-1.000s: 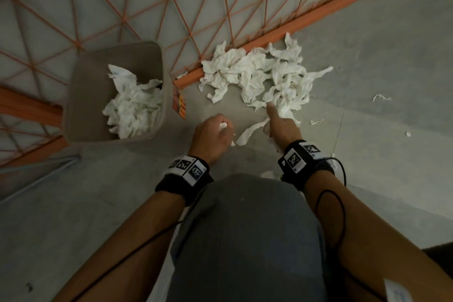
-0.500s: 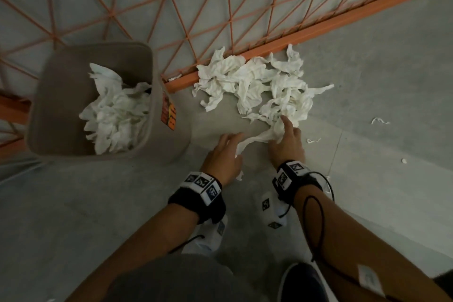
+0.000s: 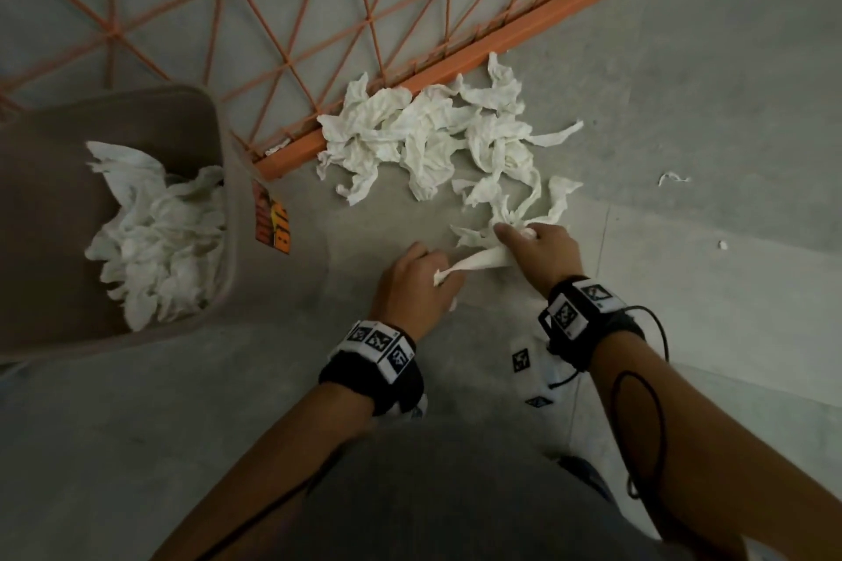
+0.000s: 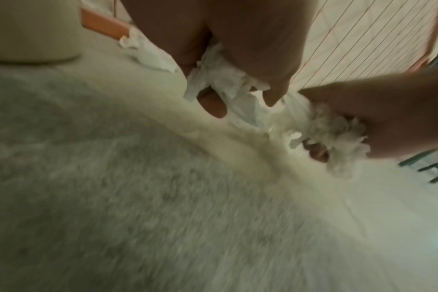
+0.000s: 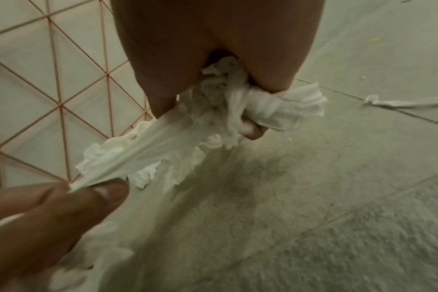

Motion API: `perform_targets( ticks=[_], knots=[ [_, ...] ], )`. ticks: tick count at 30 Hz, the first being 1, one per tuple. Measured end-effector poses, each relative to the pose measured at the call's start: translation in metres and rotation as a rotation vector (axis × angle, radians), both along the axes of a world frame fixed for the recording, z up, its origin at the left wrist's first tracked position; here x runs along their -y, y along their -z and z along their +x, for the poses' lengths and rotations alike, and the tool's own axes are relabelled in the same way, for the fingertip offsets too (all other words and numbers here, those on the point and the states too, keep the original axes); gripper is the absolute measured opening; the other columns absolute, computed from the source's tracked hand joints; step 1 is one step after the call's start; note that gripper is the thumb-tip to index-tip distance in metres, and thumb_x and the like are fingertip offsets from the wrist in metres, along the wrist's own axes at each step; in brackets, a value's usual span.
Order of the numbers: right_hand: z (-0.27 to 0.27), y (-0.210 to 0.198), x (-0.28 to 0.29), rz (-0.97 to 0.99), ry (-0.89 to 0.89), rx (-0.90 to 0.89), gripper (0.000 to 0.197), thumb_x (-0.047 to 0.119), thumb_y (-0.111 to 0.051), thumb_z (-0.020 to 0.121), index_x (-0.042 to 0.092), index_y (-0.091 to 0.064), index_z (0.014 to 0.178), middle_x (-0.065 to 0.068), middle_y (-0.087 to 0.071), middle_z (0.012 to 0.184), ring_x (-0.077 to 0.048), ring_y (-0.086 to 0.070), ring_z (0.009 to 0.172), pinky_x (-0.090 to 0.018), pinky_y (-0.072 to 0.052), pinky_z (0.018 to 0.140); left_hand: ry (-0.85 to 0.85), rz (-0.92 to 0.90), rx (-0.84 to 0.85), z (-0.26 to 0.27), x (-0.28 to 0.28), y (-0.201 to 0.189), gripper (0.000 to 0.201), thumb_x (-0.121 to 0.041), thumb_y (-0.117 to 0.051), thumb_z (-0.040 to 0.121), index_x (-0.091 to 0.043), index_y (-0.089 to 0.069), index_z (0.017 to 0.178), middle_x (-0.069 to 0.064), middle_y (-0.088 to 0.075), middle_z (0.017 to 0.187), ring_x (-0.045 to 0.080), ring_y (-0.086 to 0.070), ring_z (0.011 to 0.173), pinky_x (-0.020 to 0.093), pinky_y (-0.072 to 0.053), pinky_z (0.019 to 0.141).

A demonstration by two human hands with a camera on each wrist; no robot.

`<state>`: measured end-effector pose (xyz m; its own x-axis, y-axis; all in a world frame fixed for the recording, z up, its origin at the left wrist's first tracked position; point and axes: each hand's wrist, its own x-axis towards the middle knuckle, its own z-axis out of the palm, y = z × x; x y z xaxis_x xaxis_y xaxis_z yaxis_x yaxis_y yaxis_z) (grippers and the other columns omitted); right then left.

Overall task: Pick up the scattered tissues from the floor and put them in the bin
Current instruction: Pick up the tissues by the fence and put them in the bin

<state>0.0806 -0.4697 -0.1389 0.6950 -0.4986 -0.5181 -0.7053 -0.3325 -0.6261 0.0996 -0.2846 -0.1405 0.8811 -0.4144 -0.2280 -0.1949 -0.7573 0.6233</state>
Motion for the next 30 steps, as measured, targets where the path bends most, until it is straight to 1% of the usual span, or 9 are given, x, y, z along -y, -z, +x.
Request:
perform_targets(
  ticks=[3,7,9,12,15,18,22,25,30],
  knots=[
    [0.002,-0.006,0.002,0.028,0.085,0.037,0.022,0.027,-0.065,0.084,0.009,-0.062,0.097,-0.005,-0.060,0.089,-0.026,-0.056,0.087,-0.027,-0.036,0.073,-0.032,-0.076,-0.001,0.005,-0.011,-0.015,0.020,-0.030,-0.060,0.091,-0.014,-0.061,0.079,0.004,-0.057,0.078,0.023,-0.057,0.071,0.028,-0.038,0.063],
    [0.005,-0.015,0.005,-0.010,0.136,0.018,0.024,0.011,-0.054,0.086,0.008,-0.061,0.109,-0.017,-0.065,0.109,-0.035,-0.059,0.105,-0.031,-0.041,0.082,-0.034,-0.150,-0.089,0.012,-0.027,-0.029,0.041,-0.011,-0.046,0.094,-0.025,-0.052,0.132,0.005,-0.063,0.128,0.020,-0.060,0.114,0.028,-0.047,0.094],
    [0.006,-0.021,0.005,-0.027,0.150,0.007,0.022,0.011,-0.050,0.086,0.005,-0.063,0.104,-0.020,-0.066,0.106,-0.036,-0.061,0.102,-0.031,-0.041,0.079,-0.066,-0.156,-0.038,0.016,-0.031,-0.032,0.038,-0.005,-0.045,0.091,-0.022,-0.066,0.117,0.004,-0.065,0.124,0.020,-0.060,0.114,0.024,-0.045,0.095],
    [0.005,-0.031,0.000,0.026,0.210,-0.035,0.026,0.023,-0.055,0.084,0.004,-0.062,0.101,-0.014,-0.064,0.097,-0.031,-0.058,0.089,-0.031,-0.040,0.073,-0.141,-0.071,-0.003,0.024,-0.025,-0.037,0.022,-0.008,-0.048,0.088,-0.012,-0.068,0.079,0.006,-0.069,0.093,0.024,-0.063,0.089,0.028,-0.048,0.079],
    [0.003,-0.029,0.002,-0.008,0.218,-0.081,0.033,0.034,-0.061,0.082,0.012,-0.059,0.106,-0.008,-0.058,0.097,-0.025,-0.053,0.086,-0.030,-0.039,0.074,-0.138,0.015,-0.068,0.030,-0.008,-0.041,0.027,-0.032,-0.054,0.089,-0.011,-0.058,0.074,0.003,-0.062,0.079,0.020,-0.057,0.076,0.031,-0.048,0.067],
    [0.005,-0.024,0.006,-0.083,0.190,-0.084,0.023,0.015,-0.055,0.084,0.017,-0.057,0.107,-0.009,-0.057,0.095,-0.026,-0.054,0.083,-0.029,-0.040,0.069,-0.109,0.021,-0.036,0.039,0.013,-0.034,0.030,-0.038,-0.058,0.089,-0.013,-0.056,0.072,0.001,-0.058,0.074,0.024,-0.059,0.074,0.030,-0.040,0.063],
    [0.009,-0.010,0.009,-0.134,0.009,-0.060,0.053,0.000,-0.050,0.081,0.027,-0.047,0.126,-0.012,-0.044,0.126,-0.034,-0.058,0.094,-0.032,-0.044,0.074,0.009,-0.012,0.045,0.053,0.039,-0.018,0.007,-0.019,-0.056,0.089,-0.015,-0.056,0.095,0.007,-0.061,0.097,0.030,-0.059,0.087,0.033,-0.042,0.070],
    [0.008,0.006,0.010,-0.197,-0.189,-0.123,0.071,0.001,-0.057,0.080,0.032,-0.034,0.140,-0.007,-0.027,0.145,-0.038,-0.059,0.103,-0.039,-0.049,0.080,0.136,0.016,0.021,0.065,0.060,0.000,0.032,-0.018,-0.062,0.089,-0.022,-0.057,0.120,0.006,-0.050,0.125,0.027,-0.059,0.102,0.034,-0.046,0.084],
    [0.002,0.025,0.015,-0.277,-0.239,-0.055,0.035,0.017,-0.062,0.083,0.016,-0.062,0.118,-0.010,-0.047,0.127,-0.035,-0.058,0.105,-0.040,-0.048,0.088,0.276,0.098,-0.031,0.069,0.083,0.028,0.040,-0.011,-0.061,0.090,-0.016,-0.056,0.129,0.009,-0.046,0.134,0.027,-0.054,0.112,0.035,-0.046,0.089]
  ],
)
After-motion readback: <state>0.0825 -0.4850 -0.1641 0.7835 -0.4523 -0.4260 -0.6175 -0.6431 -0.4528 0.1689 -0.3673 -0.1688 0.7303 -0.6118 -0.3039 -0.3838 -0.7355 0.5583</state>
